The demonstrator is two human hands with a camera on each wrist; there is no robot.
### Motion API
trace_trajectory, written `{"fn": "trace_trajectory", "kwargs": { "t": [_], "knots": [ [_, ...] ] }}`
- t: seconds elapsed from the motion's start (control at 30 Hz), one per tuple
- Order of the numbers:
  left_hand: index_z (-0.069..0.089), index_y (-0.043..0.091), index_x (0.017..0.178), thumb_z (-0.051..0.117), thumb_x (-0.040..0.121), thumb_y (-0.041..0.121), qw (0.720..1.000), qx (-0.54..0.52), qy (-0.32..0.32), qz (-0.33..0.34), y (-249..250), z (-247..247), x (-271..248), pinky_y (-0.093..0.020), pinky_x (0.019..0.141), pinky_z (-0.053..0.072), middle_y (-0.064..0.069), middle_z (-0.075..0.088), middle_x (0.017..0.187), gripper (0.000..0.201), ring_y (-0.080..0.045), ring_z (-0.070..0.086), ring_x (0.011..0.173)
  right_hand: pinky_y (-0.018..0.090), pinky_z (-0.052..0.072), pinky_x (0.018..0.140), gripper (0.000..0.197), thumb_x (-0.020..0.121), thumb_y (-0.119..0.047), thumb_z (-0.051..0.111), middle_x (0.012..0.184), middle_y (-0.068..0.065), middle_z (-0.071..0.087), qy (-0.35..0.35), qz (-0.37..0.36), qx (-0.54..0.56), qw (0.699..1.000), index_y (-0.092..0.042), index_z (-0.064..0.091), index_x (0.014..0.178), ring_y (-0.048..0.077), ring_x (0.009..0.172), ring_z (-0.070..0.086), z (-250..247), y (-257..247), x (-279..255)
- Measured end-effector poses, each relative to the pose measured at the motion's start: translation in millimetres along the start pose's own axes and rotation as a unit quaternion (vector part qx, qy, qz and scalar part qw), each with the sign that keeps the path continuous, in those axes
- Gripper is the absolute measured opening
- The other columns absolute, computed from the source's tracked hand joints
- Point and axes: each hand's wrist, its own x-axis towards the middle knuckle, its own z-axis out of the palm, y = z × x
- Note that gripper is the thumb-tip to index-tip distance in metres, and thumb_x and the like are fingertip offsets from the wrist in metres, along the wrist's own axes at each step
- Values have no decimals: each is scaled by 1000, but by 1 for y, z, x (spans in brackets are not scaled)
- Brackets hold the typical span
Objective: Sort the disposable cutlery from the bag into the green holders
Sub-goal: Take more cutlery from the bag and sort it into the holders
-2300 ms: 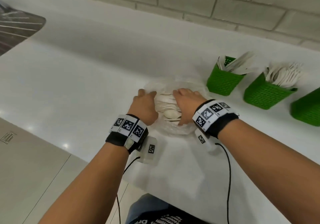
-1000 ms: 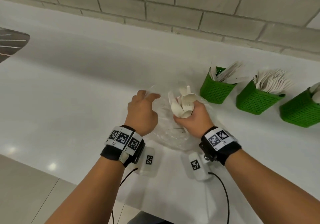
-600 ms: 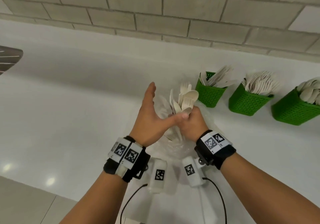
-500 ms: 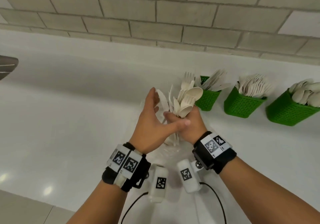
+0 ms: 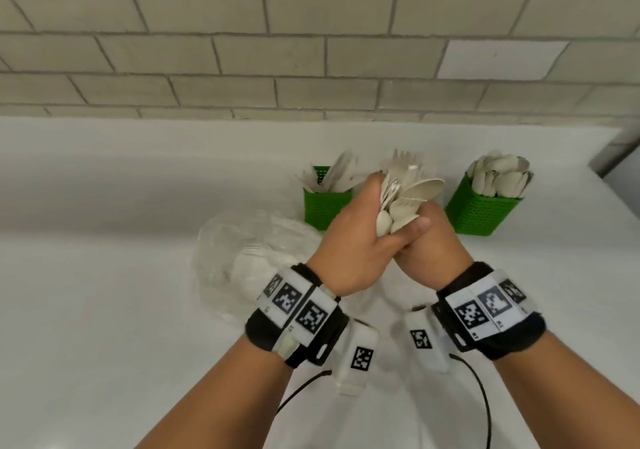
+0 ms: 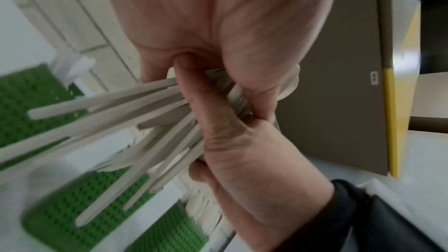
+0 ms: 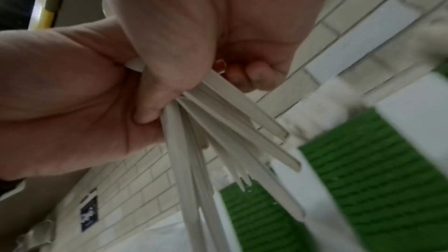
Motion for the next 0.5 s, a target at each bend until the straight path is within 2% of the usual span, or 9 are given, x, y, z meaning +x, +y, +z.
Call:
{"fn": "trace_trajectory", "kwargs": {
  "t": [0.03, 0.1, 0.13, 0.2, 0.27, 0.3, 0.4, 0.47, 0.5],
  "knots": [
    [46, 13, 112, 67, 85, 43, 1000, -18, -16, -3, -3, 13, 6, -41, 86, 52, 6, 62, 101, 45, -13, 62, 96, 10, 43, 61, 10, 85, -10, 58, 81, -6, 60, 8, 25, -8, 1000, -12, 63, 93, -4, 70, 57, -12, 13, -4],
    [48, 12, 112, 71, 83, 39, 997, -63, -42, -21, -15, 41, 16, -40, 86, 52, 8, 61, 98, 46, -10, 60, 94, 4, 46, 64, 29, 83, 3, 66, 87, -13, 58, 25, 87, 39, 995, -16, 59, 104, -15, 70, 58, -30, 37, -15],
    [49, 11, 116, 74, 83, 35, 994, -90, -54, -39, -25, 54, 20, -37, 89, 52, 8, 62, 102, 47, -9, 60, 97, 6, 48, 67, 34, 81, 4, 69, 89, -14, 58, 19, 113, 37, 993, -14, 60, 108, -16, 72, 58, -35, 46, -20],
    [49, 9, 123, 77, 83, 20, 984, -136, -77, -90, -45, 79, 21, -30, 94, 49, 5, 62, 110, 50, -6, 60, 103, 21, 50, 68, 25, 81, -2, 68, 86, -11, 59, -15, 116, -22, 993, -8, 65, 105, -5, 73, 58, -41, 68, -29],
    [49, 8, 128, 76, 84, 13, 974, -161, -87, -132, -63, 97, 18, -24, 96, 46, 0, 63, 119, 53, -5, 59, 109, 24, 44, 67, 16, 82, -5, 66, 81, -9, 60, -98, 112, -102, 984, -6, 69, 97, 5, 73, 58, -44, 81, -33],
    [48, 9, 131, 76, 84, 15, 970, -174, -84, -147, -69, 104, 16, -24, 97, 46, -1, 63, 123, 54, -5, 59, 113, 25, 46, 68, 17, 81, -5, 68, 83, -5, 63, -136, 143, -113, 974, -6, 69, 97, 10, 76, 61, -45, 86, -34],
    [49, 9, 133, 70, 89, 13, 967, -182, -54, -169, -77, 114, 16, -22, 99, 46, 2, 64, 123, 49, -3, 60, 114, 39, 58, 73, 25, 65, -14, 75, 86, 8, 71, -140, 212, -41, 966, -10, 70, 90, 24, 81, 69, -53, 96, -35],
    [57, 3, 124, 67, 89, 5, 967, -179, -34, -180, -78, 114, 19, -29, 96, 50, -9, 68, 115, 36, -12, 64, 106, 45, 57, 76, 26, 57, -21, 73, 82, 6, 72, -139, 193, 15, 971, -18, 70, 82, 22, 79, 69, -57, 101, -36],
    [62, -1, 115, 66, 89, 0, 966, -180, -18, -186, -77, 114, 19, -34, 92, 53, -17, 70, 109, 27, -16, 66, 99, 48, 57, 79, 27, 57, -18, 73, 82, 9, 73, -143, 188, 48, 970, -16, 70, 83, 22, 79, 69, -58, 101, -37]
  ]
}}
